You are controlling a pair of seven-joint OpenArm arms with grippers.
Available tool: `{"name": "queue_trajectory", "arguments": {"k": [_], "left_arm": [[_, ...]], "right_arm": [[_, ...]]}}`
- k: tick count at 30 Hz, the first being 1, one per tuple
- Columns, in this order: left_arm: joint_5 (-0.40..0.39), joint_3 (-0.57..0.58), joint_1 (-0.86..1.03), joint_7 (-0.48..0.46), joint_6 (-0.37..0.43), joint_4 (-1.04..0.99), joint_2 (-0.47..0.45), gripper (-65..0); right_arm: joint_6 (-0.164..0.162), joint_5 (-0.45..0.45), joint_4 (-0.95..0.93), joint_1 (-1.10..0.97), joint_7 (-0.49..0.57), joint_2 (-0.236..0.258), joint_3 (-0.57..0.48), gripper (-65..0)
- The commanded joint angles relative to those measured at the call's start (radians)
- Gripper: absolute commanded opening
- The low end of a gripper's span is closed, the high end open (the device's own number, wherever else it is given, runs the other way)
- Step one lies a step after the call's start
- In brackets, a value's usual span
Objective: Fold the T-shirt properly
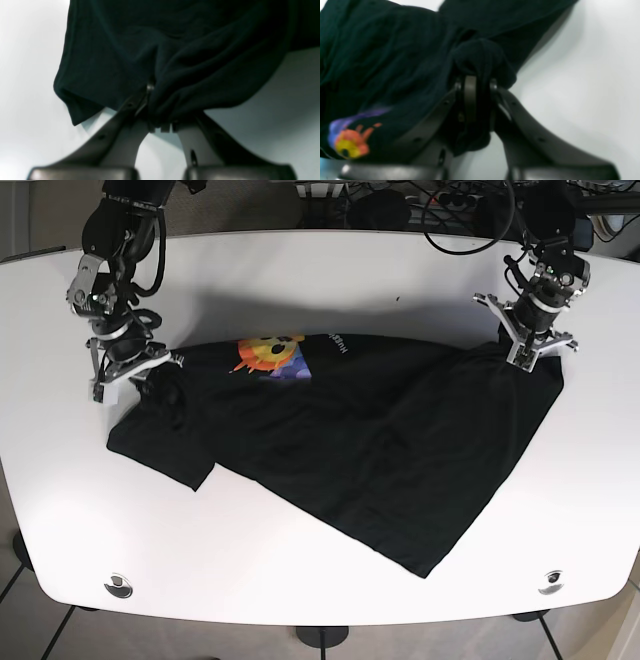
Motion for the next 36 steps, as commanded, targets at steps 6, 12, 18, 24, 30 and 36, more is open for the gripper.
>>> {"name": "queue_trajectory", "arguments": {"k": [6, 12, 18, 24, 30, 36], "left_arm": [[-0.006, -0.127, 0.094, -0.023, 0.001, 0.073, 0.039, -65.0], [-0.014, -0.161, 0.161, -0.028, 0.001, 0.075, 0.041, -65.0], [-0.014, -0.156, 0.163, -0.025, 0.001, 0.086, 0.041, -65.0], [-0.006, -0.153, 0.161, -0.025, 0.001, 0.096, 0.079, -65.0], [-0.006, -0.153, 0.160, -0.025, 0.001, 0.096, 0.080, -65.0], [-0.005, -0.153, 0.160, -0.025, 0.001, 0.096, 0.080, -65.0]], "right_arm": [[0.006, 0.011, 0.025, -0.092, 0.026, -0.023, 0.048, -62.6], [0.006, 0.011, 0.068, -0.155, 0.021, -0.058, 0.050, -60.6], [0.006, 0.011, 0.181, -0.201, 0.021, -0.055, 0.033, -23.0], [0.006, 0.009, 0.198, -0.116, 0.021, 0.008, -0.093, -17.6], [0.006, 0.009, -0.046, 0.171, 0.020, 0.126, -0.391, -17.0], [0.006, 0.006, -0.356, 0.412, 0.023, 0.143, -0.549, -17.0]]}}
